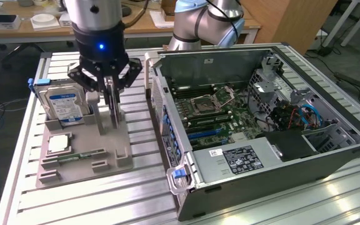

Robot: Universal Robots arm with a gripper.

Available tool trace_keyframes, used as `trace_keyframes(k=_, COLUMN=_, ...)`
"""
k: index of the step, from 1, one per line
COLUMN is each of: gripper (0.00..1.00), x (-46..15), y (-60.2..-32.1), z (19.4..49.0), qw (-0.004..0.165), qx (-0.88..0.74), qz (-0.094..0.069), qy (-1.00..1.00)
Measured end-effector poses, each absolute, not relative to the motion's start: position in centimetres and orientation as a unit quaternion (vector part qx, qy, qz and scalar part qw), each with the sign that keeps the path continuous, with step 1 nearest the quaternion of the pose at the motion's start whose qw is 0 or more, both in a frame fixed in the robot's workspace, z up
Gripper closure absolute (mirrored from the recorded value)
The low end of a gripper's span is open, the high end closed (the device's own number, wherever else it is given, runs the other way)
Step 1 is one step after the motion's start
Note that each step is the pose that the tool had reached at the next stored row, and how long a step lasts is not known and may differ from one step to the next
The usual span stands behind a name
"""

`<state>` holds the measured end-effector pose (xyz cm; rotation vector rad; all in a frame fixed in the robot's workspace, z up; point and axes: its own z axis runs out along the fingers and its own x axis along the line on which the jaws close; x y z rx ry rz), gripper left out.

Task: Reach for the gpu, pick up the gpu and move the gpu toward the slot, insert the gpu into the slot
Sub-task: 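Pick up the gpu and move the gpu toward the slot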

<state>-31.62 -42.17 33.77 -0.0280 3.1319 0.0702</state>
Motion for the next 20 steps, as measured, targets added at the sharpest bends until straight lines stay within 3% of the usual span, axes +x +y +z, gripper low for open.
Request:
trace_keyframes(k=15, gripper=0.73, x=-31.6, y=-42.2, z=40.6, qw=0.004, qx=-0.009, qz=0.022, qy=1.000)
trace_keyframes(k=20, gripper=0.73, x=-31.0, y=-42.2, z=41.0, qw=0.004, qx=-0.009, qz=0.022, qy=1.000)
